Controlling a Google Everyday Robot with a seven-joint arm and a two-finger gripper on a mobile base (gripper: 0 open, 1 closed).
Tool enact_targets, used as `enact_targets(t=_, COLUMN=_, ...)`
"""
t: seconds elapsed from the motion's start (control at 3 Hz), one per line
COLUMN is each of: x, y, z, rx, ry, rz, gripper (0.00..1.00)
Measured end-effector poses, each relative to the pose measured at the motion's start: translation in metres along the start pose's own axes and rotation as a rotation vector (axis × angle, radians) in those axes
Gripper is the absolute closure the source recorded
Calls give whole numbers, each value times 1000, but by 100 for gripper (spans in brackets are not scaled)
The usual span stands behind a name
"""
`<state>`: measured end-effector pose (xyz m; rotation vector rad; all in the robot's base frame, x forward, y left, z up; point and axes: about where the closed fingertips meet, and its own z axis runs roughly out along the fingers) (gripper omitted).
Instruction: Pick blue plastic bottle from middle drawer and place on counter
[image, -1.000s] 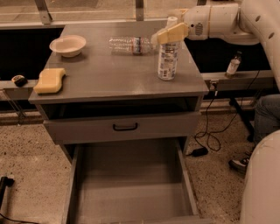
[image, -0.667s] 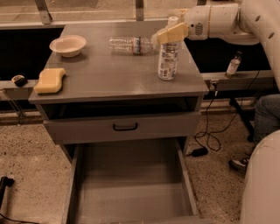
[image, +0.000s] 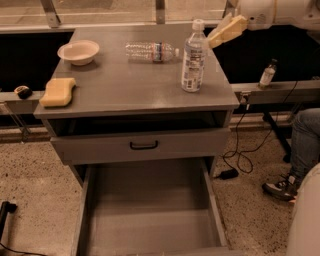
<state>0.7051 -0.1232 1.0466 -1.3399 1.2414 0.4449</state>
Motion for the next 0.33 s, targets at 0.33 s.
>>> enact_targets(t=0.33, x=-1, y=0, z=4, rx=-3, ry=-6, rz=-53, gripper=0)
